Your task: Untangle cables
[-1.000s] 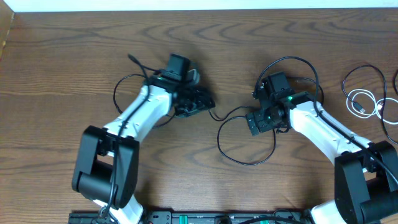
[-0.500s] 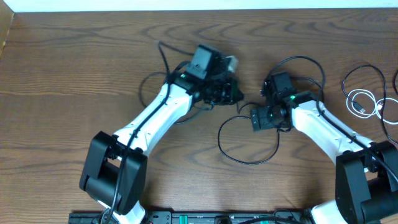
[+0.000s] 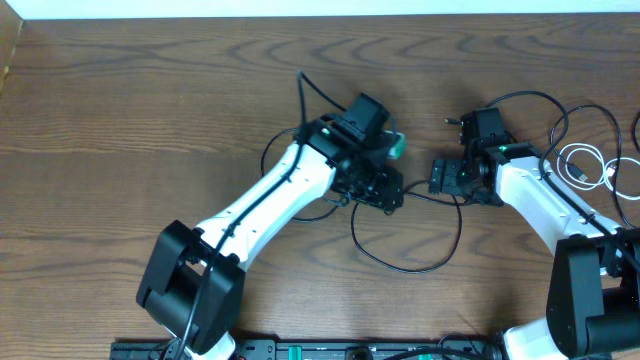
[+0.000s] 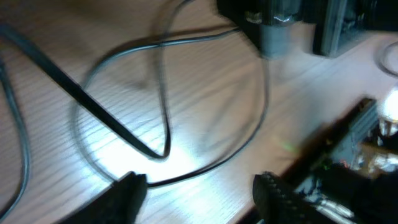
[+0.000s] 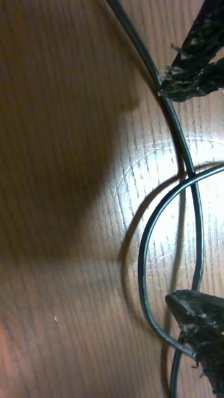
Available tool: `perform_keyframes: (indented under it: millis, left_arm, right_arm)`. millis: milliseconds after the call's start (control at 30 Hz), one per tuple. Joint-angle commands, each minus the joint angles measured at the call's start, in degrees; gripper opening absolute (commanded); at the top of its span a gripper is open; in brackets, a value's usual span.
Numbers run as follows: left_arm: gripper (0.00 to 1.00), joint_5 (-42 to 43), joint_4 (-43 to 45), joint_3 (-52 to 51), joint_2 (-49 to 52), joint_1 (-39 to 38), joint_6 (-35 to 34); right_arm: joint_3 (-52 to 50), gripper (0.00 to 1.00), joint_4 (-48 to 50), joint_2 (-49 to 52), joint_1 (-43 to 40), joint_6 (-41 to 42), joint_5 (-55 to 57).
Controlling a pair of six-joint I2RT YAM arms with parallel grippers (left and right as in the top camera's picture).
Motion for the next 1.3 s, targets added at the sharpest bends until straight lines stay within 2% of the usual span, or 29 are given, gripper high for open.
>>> perform_keyframes:
  millis: [0,67,233,467,733,1000,1267]
  left_arm:
    - [0.71,-5.20,-1.38,0.48,-3.15,3.87,1.36]
    - [0.76,-5.20,-2.19,0.48,-4.87,6.29,1.36]
    - [0.77,-8.59,-5.84,0.48,-9.97,13.70,1.33]
    - [0.77,-9.46,-13.62,0.44,-13.31,26.49,-0.26]
    - [0.77,-9.49,-16.44,-0.13,-13.29,34.69,-0.68]
    - [0.77,-9.49,-16.76,-0.13,-13.29,35.15,-0.66]
    - [0.77,-9.46,-16.85,-0.13,-13.29,35.15,-0.68]
  right_arm:
    - [-0.22,0.95,0.90,0.00,-0.33,-1.05,-4.50]
    - [-0.22,0.94,2.34,0.00,-0.17,-4.28,-9.18]
    - [0.46,0.91,6.82,-0.02,1.16,-12.26,-18.64]
    - [8.76,0.93,6.27,-0.02,6.23,-18.10,-18.99]
    - [11.87,0.98,11.39,0.70,16.48,-17.75,-19.06]
    - [11.80,0.98,13.44,7.19,24.04,-8.22,-5.55]
    - [11.80,0.94,23.32,13.09,26.80,-1.79,-4.98]
